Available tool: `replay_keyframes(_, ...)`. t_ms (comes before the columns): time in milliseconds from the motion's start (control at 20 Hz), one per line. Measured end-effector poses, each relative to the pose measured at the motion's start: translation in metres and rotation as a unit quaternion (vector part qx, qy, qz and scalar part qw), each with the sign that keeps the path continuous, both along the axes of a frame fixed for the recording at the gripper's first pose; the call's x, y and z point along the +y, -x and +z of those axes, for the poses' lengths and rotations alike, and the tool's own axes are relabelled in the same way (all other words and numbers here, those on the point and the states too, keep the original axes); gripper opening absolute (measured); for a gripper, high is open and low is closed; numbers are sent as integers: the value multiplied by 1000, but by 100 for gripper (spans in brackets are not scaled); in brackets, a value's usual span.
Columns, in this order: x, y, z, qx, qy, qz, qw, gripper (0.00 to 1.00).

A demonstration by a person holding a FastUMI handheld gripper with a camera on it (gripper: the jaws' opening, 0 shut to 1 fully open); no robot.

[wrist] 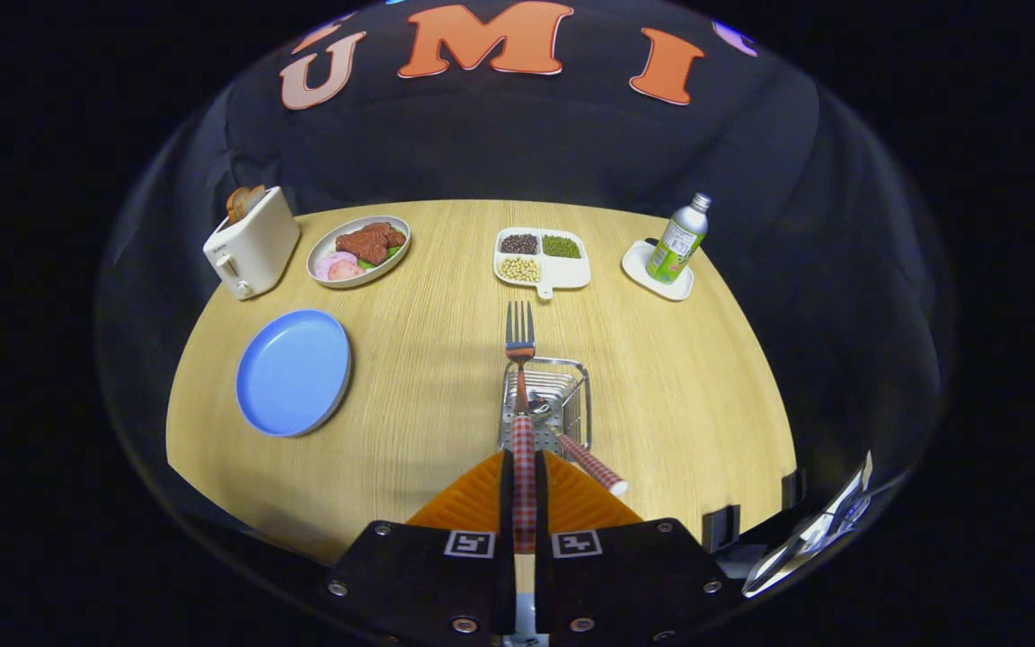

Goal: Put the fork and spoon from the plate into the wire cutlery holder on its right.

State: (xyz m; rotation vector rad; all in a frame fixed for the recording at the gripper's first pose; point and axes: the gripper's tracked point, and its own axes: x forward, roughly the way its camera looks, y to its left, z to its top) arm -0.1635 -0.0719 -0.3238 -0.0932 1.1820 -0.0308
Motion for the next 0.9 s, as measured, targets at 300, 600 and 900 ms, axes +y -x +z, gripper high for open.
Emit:
replay_keyframes(300, -6, 23, 8, 76, 9, 54, 996, 9)
replay_keyframes(600, -15, 33, -3, 140, 20, 76, 987, 9)
replay_keyframes(900, -14, 39, -15, 241, -29, 36, 969, 10)
